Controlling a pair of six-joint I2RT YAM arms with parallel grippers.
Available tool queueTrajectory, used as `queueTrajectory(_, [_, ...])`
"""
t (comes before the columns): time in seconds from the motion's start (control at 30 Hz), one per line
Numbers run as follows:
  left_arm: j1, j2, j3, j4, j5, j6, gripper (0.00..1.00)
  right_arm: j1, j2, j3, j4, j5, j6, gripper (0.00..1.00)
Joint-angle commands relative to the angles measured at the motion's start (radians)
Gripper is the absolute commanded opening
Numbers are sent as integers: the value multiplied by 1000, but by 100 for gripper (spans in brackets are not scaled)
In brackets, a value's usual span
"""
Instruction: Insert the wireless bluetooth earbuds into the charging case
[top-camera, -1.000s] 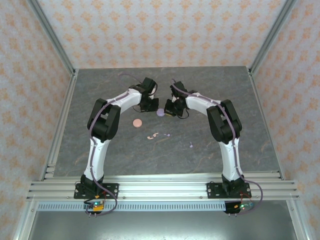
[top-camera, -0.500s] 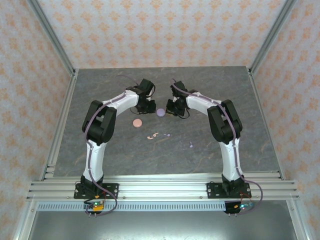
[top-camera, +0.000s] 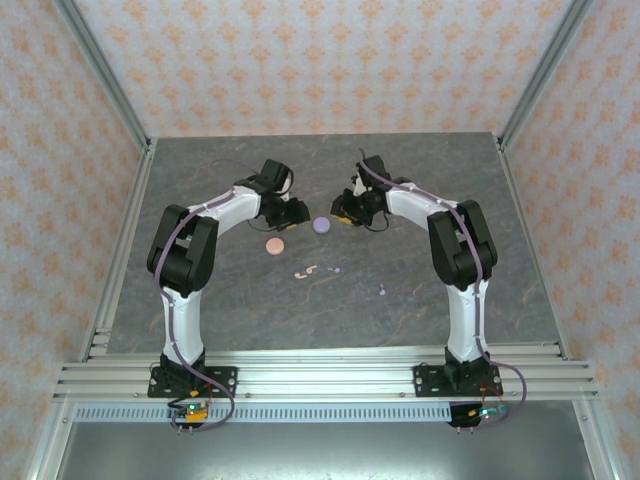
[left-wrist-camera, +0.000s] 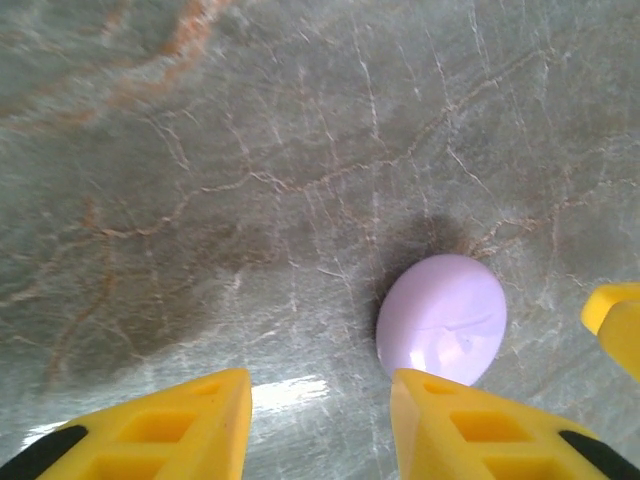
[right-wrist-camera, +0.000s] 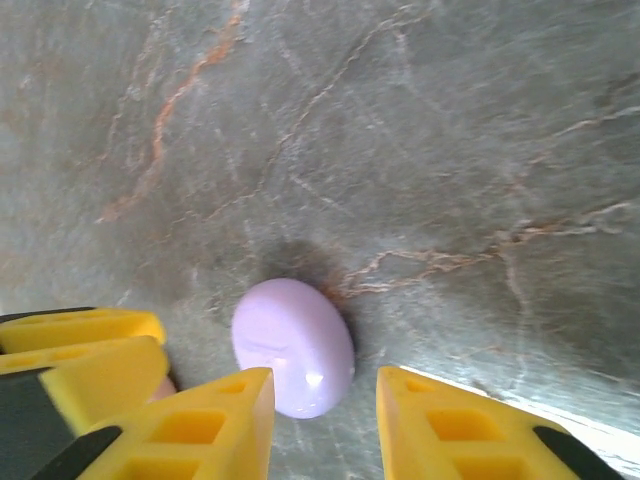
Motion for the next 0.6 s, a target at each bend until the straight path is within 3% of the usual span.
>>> queueTrajectory(0.0, [-3, 10, -18, 87, 70, -54, 43, -1, 22, 3, 43, -59, 20, 34])
queueTrajectory(0.57, [-10, 65, -27, 156, 136, -101, 47, -1, 88, 18, 57, -102, 33, 30])
